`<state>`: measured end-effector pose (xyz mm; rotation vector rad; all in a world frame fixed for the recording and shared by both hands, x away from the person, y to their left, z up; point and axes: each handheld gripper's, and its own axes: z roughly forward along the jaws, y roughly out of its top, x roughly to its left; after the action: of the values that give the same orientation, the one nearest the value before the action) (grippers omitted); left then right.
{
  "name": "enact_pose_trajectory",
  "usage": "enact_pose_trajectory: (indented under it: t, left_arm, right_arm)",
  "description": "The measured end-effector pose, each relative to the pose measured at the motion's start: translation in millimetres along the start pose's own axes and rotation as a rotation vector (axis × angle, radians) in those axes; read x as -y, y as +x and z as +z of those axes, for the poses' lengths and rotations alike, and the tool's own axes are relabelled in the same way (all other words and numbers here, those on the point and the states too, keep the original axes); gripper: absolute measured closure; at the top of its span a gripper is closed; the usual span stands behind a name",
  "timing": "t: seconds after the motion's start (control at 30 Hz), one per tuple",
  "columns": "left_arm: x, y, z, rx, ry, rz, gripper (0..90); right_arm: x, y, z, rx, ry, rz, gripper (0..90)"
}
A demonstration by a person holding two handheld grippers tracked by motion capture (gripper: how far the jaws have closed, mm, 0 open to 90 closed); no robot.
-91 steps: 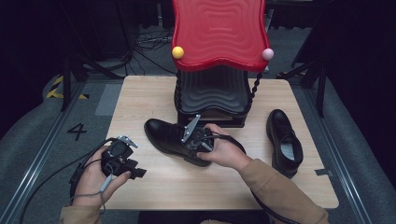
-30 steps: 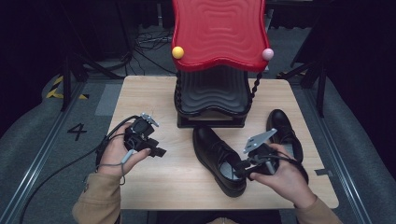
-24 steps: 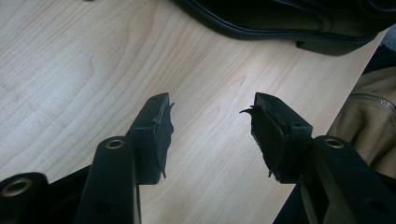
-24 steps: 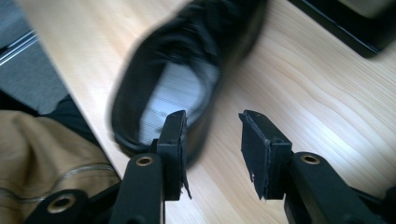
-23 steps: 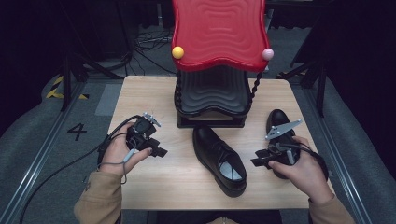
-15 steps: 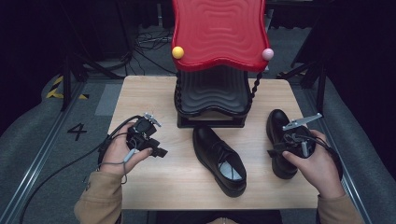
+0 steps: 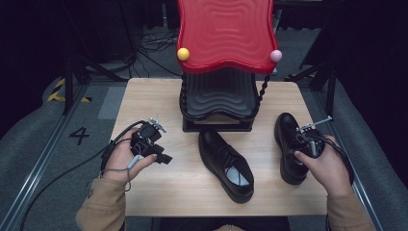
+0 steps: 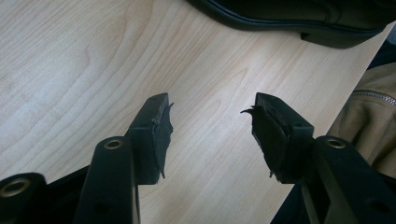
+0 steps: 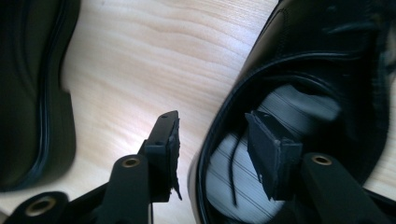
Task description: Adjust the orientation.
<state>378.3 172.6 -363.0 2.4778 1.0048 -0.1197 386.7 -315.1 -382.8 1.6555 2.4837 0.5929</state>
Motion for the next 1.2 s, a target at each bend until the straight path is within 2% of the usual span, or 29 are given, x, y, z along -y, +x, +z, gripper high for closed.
enact_pose_trajectory:
  t: [0.07, 0.13, 0.27, 0.33, 0.37, 0.4, 0.6, 0.63, 0.67, 0.7, 0.73, 0.8, 0.83, 0.87, 1.03, 1.07, 1.1, 1.13, 1.2]
  left_arm:
    - [1.0, 0.8, 0.2, 0.002, -0.001, -0.003, 47.4]
    - [1.7, 0.7, -0.2, 0.001, -0.002, -0.006, 47.4]
    - [3.4, 0.0, 0.9, -0.003, 0.005, -0.005, 47.3]
    - [4.6, 0.0, 0.9, -0.003, 0.006, -0.014, 47.2]
    - [4.9, 0.2, 1.0, -0.004, 0.003, -0.014, 47.2]
    - [5.2, 0.5, 0.7, -0.006, 0.003, -0.012, 47.2]
    - [6.6, 0.1, 0.4, -0.008, 0.007, -0.019, 47.2]
    - [6.6, 0.1, 0.4, -0.008, 0.007, -0.019, 47.3]
    - [6.2, 0.6, -0.1, -0.008, 0.003, -0.015, 47.3]
    - [6.2, 0.6, -0.1, -0.008, 0.003, -0.015, 47.4]
    - [5.8, 0.9, 0.1, -0.006, 0.000, -0.015, 47.3]
    - [4.8, 1.2, -0.2, -0.007, -0.002, -0.014, 47.5]
    - [4.1, 1.4, -0.2, -0.005, -0.003, -0.011, 47.5]
    - [3.5, 1.2, 0.0, -0.007, -0.004, -0.012, 47.5]
    - [-1.5, 1.0, 1.8, 0.001, -0.005, 0.002, 47.7]
    - [-2.8, 1.0, 2.2, 0.000, -0.001, 0.009, 47.7]
    - [-4.8, 0.4, 3.3, 0.003, 0.001, 0.014, 47.7]
    - [-4.8, 0.4, 3.3, 0.003, 0.001, 0.014, 47.7]
    - [-6.3, 0.4, 3.6, 0.005, 0.000, 0.015, 47.7]
  right_arm:
    - [-1.4, -0.9, 8.4, -0.013, 0.023, 0.033, 57.3]
    - [-2.0, -1.8, 16.5, 0.017, 0.042, 0.030, 57.6]
    - [-1.9, -6.4, 30.6, 0.020, 0.060, 0.035, 52.7]
    - [-2.8, -7.9, 36.5, 0.024, 0.068, 0.025, 58.1]
    - [-2.6, -8.6, 37.7, 0.006, 0.065, 0.038, 64.2]
    - [-2.7, -8.5, 37.7, -0.010, 0.069, 0.048, 66.3]
    - [-3.0, -0.1, 31.4, 0.080, 0.058, 0.022, 81.2]
    - [-3.0, -0.1, 31.4, 0.080, 0.058, 0.022, 81.2]
    - [-2.3, 0.4, 26.2, 0.096, 0.040, 0.008, 84.0]
    - [-1.3, 0.0, 22.5, 0.040, 0.024, 0.003, 85.1]
    - [-0.9, 2.1, 20.5, 0.026, 0.018, -0.009, 85.3]
    - [-1.0, 5.9, 18.0, 0.028, 0.020, -0.022, 85.4]
    - [-0.2, 14.8, 9.9, 0.033, 0.014, -0.061, 85.4]
    - [-0.2, 14.8, 9.9, 0.033, 0.014, -0.061, 85.4]
    - [7.1, 40.3, -16.7, 0.014, 0.002, -0.162, 85.4]
    - [7.1, 40.3, -16.7, 0.014, 0.002, -0.162, 85.4]
    - [10.1, 50.1, -22.4, 0.018, 0.012, -0.194, 85.3]
    - [10.1, 50.1, -22.4, 0.018, 0.012, -0.194, 85.3]
    - [13.1, 59.4, -25.8, 0.016, 0.034, -0.226, 85.3]
